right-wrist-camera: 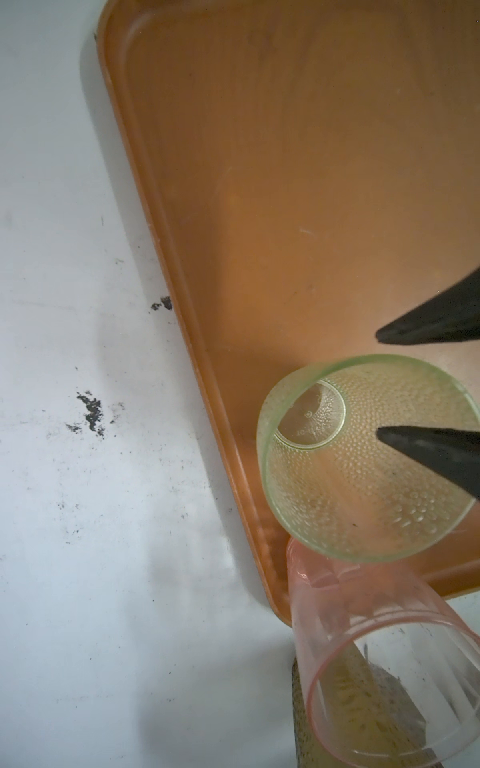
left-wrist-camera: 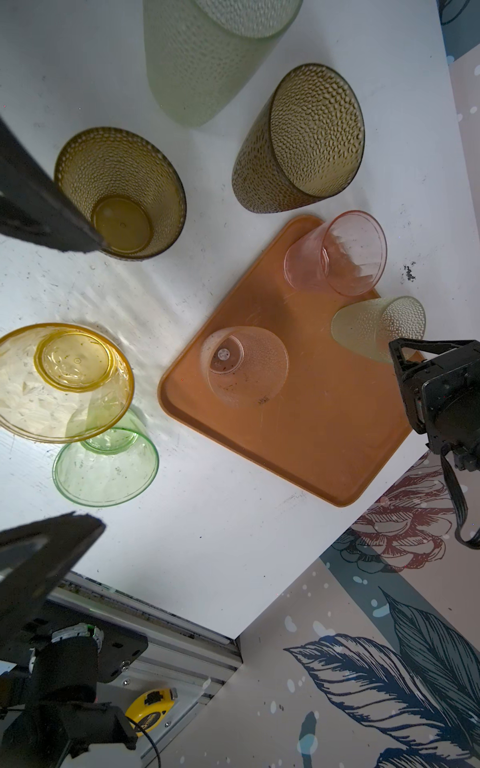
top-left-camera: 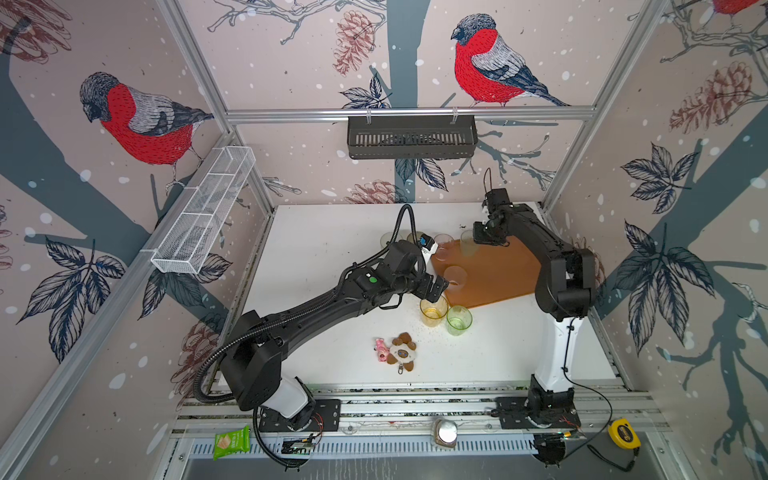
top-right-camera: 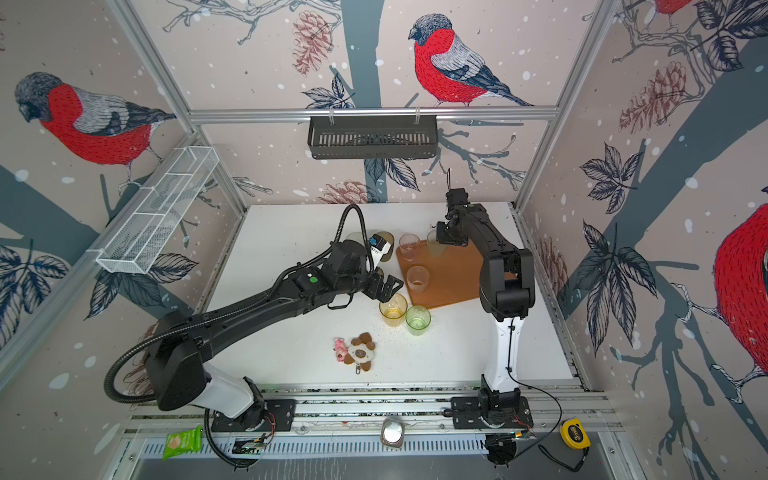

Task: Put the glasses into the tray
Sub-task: 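Lower the pale green frosted cup onto the tray's far corner, then open the right gripper and raise it off the pale green cup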

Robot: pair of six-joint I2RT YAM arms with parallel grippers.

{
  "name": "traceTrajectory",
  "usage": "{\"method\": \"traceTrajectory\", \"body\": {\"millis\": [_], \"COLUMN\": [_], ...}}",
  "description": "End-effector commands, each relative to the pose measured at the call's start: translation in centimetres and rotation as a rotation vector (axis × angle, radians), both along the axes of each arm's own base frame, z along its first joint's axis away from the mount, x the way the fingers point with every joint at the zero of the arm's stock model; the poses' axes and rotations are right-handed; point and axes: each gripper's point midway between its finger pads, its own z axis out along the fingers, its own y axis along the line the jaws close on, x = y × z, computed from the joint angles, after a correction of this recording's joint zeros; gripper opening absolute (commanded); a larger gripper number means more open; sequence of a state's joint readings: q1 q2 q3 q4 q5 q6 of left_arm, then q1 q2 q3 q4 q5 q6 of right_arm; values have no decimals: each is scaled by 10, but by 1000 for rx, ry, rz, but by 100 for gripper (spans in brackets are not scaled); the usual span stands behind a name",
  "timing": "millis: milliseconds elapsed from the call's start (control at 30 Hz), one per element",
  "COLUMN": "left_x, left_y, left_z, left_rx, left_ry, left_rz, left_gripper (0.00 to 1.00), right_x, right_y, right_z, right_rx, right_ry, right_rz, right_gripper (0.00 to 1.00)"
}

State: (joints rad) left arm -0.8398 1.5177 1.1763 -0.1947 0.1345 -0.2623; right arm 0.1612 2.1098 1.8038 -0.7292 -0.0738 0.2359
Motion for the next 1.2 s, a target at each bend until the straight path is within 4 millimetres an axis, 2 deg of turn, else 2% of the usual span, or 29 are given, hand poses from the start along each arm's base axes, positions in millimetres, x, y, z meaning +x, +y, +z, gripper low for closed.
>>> {"method": "traceTrajectory", "body": {"millis": [0,300,633,933,1167], "left_x": [4,8,10,3,-6], "left_y": [-3,-4,1,7,18], "left_z": [11,12,11,14,17], "left_rx": [-33,-22,-32,-60,-67], "left_ry": [-36,-37,-27,-11,-11], "left_rz": [-5,-13,7,12,24], "left_gripper": [98,98,98,98,98], "right_x": [6,9,1,-21,-48], "right_y": [3,10,15,22,34], "right_z": [17,56,91,113,122], "right_rx": [13,11,8,-32,-83], "right_ry": [-39,-113,-168,-183,-176], "right_rz": [-7,-10,-27,-14,11], "right_gripper": [42,56,65,74,80]}}
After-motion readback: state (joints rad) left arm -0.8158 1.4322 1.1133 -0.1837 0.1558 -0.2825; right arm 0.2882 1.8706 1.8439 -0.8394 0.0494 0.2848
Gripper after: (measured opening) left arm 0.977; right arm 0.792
